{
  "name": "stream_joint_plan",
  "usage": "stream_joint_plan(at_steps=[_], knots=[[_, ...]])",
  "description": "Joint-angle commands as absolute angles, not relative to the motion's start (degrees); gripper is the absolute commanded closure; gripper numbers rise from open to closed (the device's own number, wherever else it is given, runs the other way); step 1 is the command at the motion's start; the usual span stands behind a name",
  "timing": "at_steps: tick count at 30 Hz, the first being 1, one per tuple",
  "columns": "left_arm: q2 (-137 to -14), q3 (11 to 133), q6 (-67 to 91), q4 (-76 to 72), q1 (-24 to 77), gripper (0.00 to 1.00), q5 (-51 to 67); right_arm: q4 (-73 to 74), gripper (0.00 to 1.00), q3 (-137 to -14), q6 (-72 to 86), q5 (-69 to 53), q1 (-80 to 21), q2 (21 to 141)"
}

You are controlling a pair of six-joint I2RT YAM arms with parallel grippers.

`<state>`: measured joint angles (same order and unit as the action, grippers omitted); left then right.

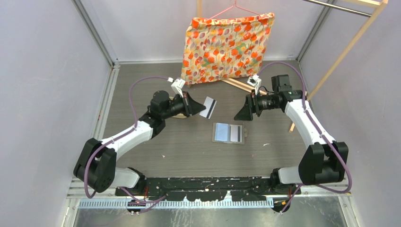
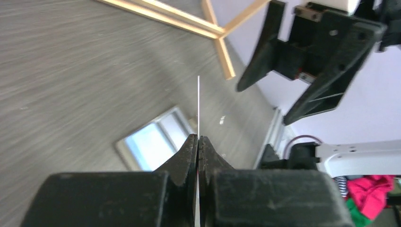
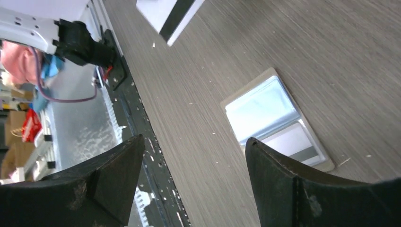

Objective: Put the credit cards into the card holder
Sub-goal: Insert the credit card into the card holder.

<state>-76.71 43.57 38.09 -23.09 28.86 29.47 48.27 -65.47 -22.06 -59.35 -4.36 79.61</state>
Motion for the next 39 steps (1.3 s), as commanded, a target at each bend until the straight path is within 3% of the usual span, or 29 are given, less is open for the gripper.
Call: stream_joint_plan(at_steps=[1,5,8,16,24,30,34,38,39], knots=[[-75.04,42.02,47.93,-41.14,34.27,1.00,23.94,23.05,0.18,-57.94,4.91,-64.41,-3.95,73.34],[-78.24,40.41,53.23,-51.54,38.96,1.00,18.45,2.33,0.20,-50.56,26.35,-64.56,-3.84,70.66],[-82.44,40.21,57.53,-59.91,40.82,1.00,15.20,0.45,0.21,-50.78,32.80,-63.32,-3.92,71.27],[-89.65,42.72,64.45,-66.80,42.71,1.00,11.95,-4.54,0.25,-50.91,39.37,-65.12,-3.97,69.97],[-92.98,43.42,67.77,-71.75,43.76,0.99,10.00,-6.55,0.43,-50.70,41.75,-64.93,-4.68,70.55],[-95.98,44.22,70.84,-76.28,44.10,1.00,10.19,-6.59,0.49,-50.89,41.79,-64.95,-4.70,70.48],[-98.09,44.87,72.04,-77.99,44.59,1.00,10.00,-7.53,0.62,-50.83,42.58,-65.29,-4.70,70.38],[-98.94,45.11,71.55,-78.40,44.61,0.99,10.01,-6.09,0.97,-51.56,41.14,-65.96,-4.75,70.64],[-98.56,44.87,70.98,-78.23,44.50,0.98,10.02,-4.55,0.99,-52.18,39.42,-65.93,-4.70,70.68]])
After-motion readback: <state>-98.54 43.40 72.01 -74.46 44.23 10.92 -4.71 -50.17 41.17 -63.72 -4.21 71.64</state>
